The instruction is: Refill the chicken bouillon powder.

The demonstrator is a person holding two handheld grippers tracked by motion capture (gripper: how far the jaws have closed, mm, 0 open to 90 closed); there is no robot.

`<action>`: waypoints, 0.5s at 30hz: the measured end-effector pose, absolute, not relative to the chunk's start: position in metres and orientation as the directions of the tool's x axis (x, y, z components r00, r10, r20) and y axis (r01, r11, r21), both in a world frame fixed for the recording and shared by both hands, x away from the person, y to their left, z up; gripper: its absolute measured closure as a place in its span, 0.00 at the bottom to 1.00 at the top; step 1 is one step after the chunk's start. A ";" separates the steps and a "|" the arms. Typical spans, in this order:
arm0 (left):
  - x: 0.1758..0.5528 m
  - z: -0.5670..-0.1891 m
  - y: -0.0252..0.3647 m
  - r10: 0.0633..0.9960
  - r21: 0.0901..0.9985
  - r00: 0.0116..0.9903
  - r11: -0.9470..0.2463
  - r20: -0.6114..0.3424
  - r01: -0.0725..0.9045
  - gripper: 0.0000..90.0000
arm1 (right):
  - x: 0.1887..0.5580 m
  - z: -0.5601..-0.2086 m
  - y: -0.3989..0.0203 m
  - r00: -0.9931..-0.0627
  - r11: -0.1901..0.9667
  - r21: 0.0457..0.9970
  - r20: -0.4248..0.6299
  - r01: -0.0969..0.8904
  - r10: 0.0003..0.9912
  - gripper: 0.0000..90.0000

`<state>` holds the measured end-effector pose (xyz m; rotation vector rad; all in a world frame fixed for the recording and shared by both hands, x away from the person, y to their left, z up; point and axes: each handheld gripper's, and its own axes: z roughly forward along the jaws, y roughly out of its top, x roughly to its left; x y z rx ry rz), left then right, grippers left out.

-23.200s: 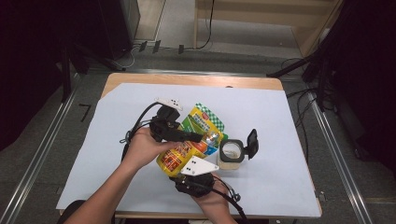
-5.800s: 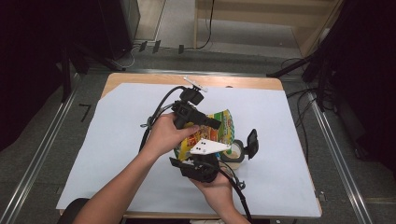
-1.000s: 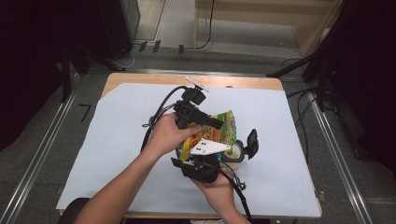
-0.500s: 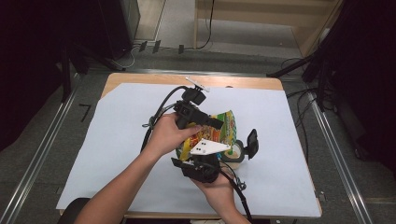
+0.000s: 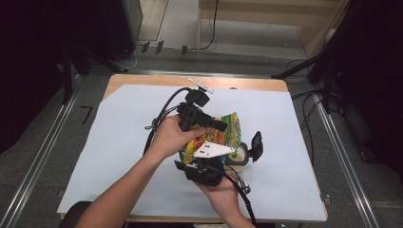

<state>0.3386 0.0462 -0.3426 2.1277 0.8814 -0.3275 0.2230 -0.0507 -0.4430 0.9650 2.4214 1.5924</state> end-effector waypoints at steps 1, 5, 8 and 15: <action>0.339 -0.343 0.046 0.483 0.574 0.723 -0.443 -0.494 0.688 0.85 | 0.223 -0.443 -0.051 -0.797 0.258 0.852 0.259 0.455 0.546 0.80; 0.340 -0.343 0.047 0.482 0.571 0.721 -0.442 -0.499 0.691 0.85 | 0.222 -0.442 -0.050 -0.798 0.261 0.853 0.256 0.452 0.546 0.80; 0.341 -0.344 0.047 0.482 0.566 0.715 -0.440 -0.506 0.697 0.85 | 0.222 -0.442 -0.050 -0.798 0.261 0.852 0.258 0.454 0.545 0.80; 0.342 -0.345 0.046 0.483 0.563 0.714 -0.442 -0.507 0.699 0.85 | 0.222 -0.442 -0.050 -0.797 0.260 0.851 0.259 0.455 0.545 0.80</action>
